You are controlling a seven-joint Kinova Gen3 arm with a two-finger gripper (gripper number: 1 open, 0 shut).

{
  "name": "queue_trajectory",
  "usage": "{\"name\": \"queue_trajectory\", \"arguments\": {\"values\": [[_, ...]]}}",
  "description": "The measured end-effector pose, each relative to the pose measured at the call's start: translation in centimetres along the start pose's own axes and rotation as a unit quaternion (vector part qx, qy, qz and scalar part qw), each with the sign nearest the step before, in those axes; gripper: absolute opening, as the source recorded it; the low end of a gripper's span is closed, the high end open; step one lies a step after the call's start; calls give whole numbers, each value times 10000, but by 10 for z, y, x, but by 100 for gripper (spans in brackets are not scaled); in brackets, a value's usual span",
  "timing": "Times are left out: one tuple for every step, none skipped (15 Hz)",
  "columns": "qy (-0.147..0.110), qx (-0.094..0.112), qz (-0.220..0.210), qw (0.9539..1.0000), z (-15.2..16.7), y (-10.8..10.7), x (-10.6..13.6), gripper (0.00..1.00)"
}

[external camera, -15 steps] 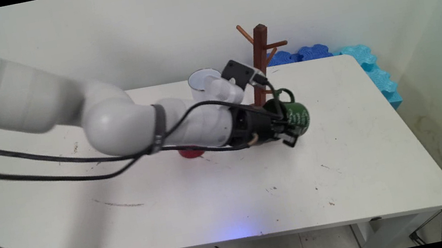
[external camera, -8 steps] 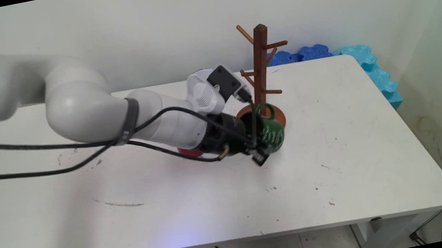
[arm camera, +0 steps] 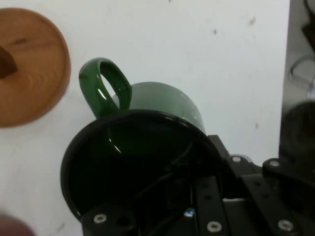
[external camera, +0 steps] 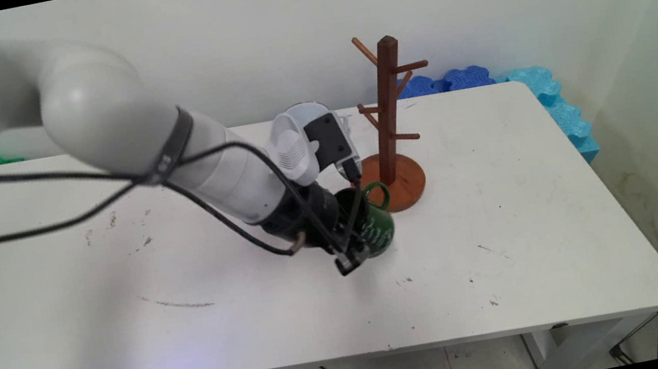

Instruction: Place the picked object on the table

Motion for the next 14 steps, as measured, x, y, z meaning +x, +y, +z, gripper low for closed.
{"name": "queue_trajectory", "arguments": {"values": [[-94, -12, 67, 9999, -3, -1, 1, 0], [-233, -26, 152, 9996, -9, -3, 4, 0], [-324, -34, 203, 9993, -12, -5, 6, 0], [-460, -43, 271, 9986, -17, -7, 9, 0], [-649, -2, 305, 9974, -23, -11, 12, 0], [-818, 45, 312, 9962, -28, -16, 14, 0], [-946, 57, 313, 9950, -31, -19, 16, 0], [-1082, 53, 327, 9936, -34, -22, 18, 0], [-1205, 40, 357, 9921, -36, -23, 21, 0], [-1288, 26, 377, 9909, -36, -23, 23, 0], [-1364, 15, 393, 9899, -37, -24, 24, 0], [-1445, -1, 401, 9887, -37, -25, 25, 0], [-1495, -15, 411, 9879, -37, -25, 26, 0], [-1558, -34, 424, 9869, -36, -26, 27, 0]]}}
